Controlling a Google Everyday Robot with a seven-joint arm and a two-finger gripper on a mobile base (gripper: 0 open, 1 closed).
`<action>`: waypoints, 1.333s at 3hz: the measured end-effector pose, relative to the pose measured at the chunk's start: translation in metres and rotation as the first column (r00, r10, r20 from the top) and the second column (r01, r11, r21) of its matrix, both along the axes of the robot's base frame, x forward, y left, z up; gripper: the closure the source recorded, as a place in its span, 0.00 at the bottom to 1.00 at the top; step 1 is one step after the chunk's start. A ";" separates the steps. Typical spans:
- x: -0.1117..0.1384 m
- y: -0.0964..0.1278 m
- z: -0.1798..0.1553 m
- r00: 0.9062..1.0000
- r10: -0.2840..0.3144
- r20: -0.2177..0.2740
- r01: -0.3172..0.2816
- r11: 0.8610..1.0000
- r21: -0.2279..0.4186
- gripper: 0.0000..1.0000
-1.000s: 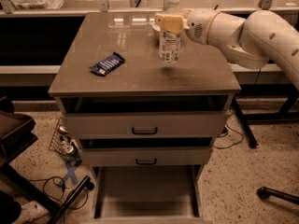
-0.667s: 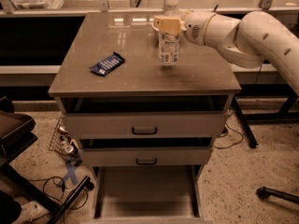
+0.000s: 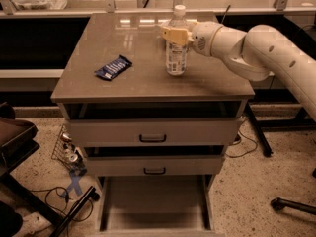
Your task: Pick blue plastic bottle from bottom drawer and place on counter
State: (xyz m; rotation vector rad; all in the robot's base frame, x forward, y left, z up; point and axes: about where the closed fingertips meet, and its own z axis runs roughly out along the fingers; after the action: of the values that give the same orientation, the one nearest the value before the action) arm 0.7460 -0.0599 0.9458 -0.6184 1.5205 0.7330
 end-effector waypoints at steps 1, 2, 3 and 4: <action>-0.001 0.000 -0.008 1.000 -0.004 0.008 0.003 1.000 0.024 1.00; -0.001 0.000 -0.005 1.000 -0.004 0.008 0.004 1.000 0.024 0.81; -0.001 0.000 -0.005 1.000 -0.004 0.008 0.004 1.000 0.024 0.58; -0.001 0.000 -0.004 1.000 -0.004 0.008 0.003 1.000 0.024 0.35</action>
Offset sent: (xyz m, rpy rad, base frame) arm -0.0133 -0.0193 -0.0552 0.0743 0.0730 -0.0647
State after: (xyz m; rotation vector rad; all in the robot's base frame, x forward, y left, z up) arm 0.7454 -0.0602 0.9417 -0.5998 1.5033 0.7444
